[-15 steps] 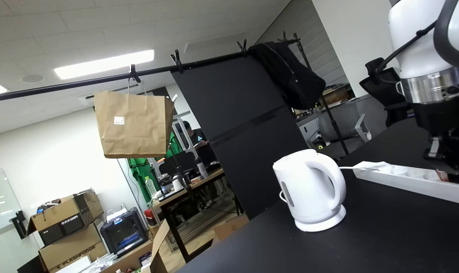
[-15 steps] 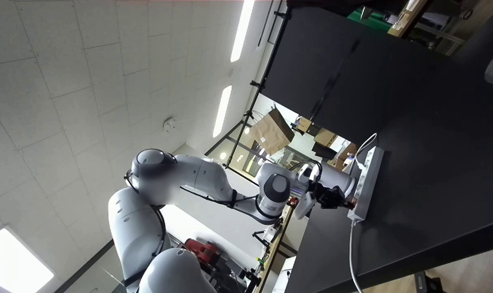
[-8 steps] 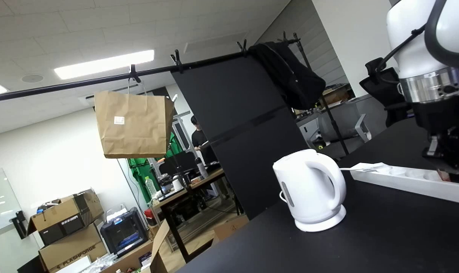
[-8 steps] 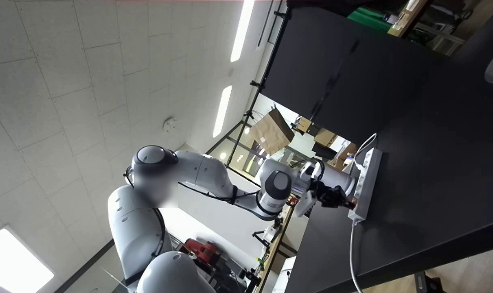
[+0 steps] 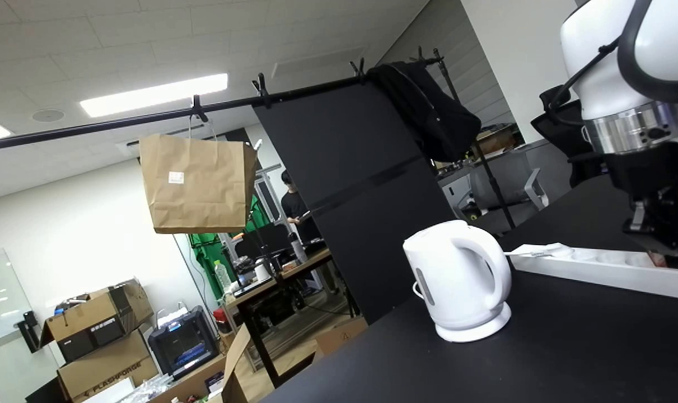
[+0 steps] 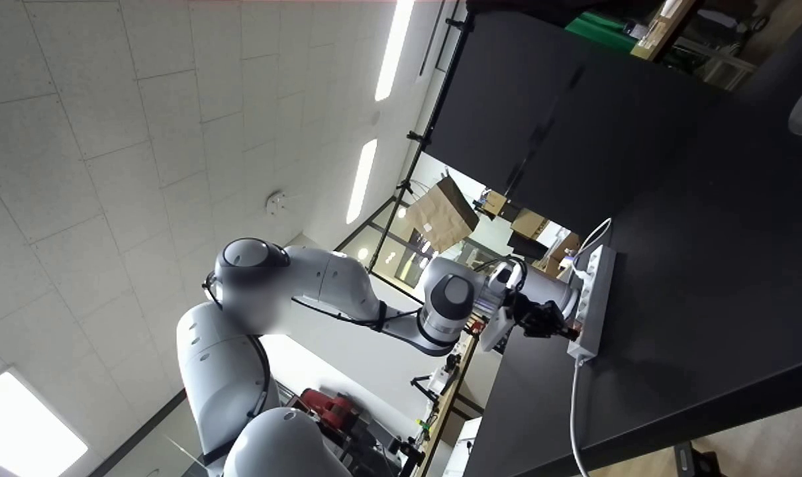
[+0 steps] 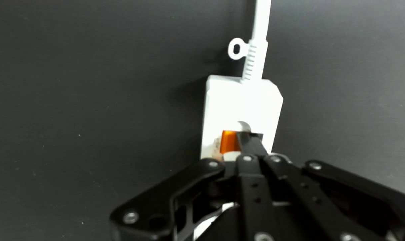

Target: Turn off the extension cable

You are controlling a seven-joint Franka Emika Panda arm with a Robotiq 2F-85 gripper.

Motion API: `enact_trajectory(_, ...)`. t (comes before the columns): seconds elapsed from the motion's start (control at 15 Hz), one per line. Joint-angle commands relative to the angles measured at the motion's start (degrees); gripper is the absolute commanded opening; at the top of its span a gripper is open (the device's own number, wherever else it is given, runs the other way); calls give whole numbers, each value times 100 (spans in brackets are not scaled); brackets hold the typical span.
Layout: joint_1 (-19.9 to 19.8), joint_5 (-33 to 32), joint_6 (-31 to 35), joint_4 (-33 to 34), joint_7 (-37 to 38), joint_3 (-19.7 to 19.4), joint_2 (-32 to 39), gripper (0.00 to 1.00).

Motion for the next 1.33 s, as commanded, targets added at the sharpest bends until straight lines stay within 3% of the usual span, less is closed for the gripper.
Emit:
enact_trajectory(0.0, -73, -62, -220, 95, 191, 83, 125, 0)
enact_trajectory(0.47, -240, -29, -1261, 80, 108, 407, -618, 0)
enact_trajectory(0.8, -201, -199, -1599, 52, 208, 453, -1058, 0)
enact_trajectory(0.87, -206, -185, -1665, 46, 257, 467, -1121, 25)
enact_trajectory(0.93, -164, -329, -1785, 59, 307, 420, -1164, 26)
enact_trajectory(1.27, -213, -537, -2079, 64, 306, 463, -1344, 59)
